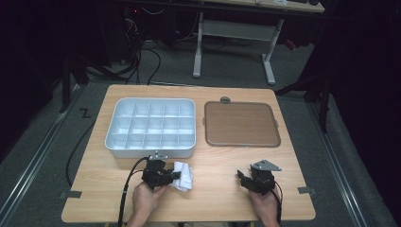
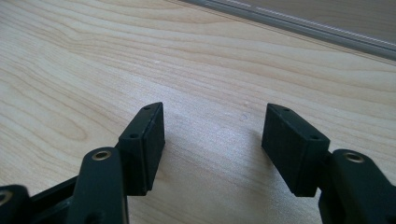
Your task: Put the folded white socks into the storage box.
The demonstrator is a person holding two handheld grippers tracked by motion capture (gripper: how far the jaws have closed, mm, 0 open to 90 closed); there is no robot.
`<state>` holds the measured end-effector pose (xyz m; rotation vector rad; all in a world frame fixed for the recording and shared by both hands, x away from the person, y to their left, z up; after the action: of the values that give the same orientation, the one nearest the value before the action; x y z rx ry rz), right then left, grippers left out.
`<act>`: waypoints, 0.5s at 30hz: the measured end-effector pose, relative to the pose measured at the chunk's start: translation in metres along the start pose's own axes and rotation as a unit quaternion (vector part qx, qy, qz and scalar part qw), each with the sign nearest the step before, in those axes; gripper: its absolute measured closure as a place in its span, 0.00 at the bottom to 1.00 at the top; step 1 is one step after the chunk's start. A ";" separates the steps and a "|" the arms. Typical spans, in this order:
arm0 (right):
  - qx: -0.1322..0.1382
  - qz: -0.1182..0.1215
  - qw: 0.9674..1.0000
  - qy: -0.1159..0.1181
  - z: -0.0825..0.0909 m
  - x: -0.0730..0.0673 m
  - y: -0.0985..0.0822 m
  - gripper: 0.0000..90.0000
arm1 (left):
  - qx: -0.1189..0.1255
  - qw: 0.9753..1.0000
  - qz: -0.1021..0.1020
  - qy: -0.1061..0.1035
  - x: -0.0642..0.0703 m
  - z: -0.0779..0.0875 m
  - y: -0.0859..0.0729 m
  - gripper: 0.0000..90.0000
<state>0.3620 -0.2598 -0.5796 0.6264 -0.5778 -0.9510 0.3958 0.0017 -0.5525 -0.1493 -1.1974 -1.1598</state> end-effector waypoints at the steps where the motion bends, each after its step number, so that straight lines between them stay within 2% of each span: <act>1: 0.001 -0.001 1.000 0.001 0.000 0.000 0.000 0.44 | -0.001 1.000 0.002 -0.001 0.000 0.000 0.000 0.81; 5: 0.000 -0.001 1.000 0.001 -0.001 0.000 0.001 0.44 | -0.007 1.000 0.009 -0.006 0.000 0.001 0.002 0.82; 15: 0.000 0.001 1.000 0.003 -0.002 0.000 0.002 0.43 | -0.003 1.000 0.007 -0.013 0.002 0.004 0.004 0.83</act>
<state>0.3644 -0.2583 -0.5797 0.6291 -0.5736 -0.9461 0.3959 0.0043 -0.5476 -0.1770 -1.2137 -1.1514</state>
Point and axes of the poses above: each handheld gripper's, and its own axes: z roughly backward along the jaws, y roughly out of its top, x roughly to its right, the point moved 7 cm from there along -z, roughly forward along the jaws, and after that the axes turned 12 degrees about z, right-handed, at the moved point
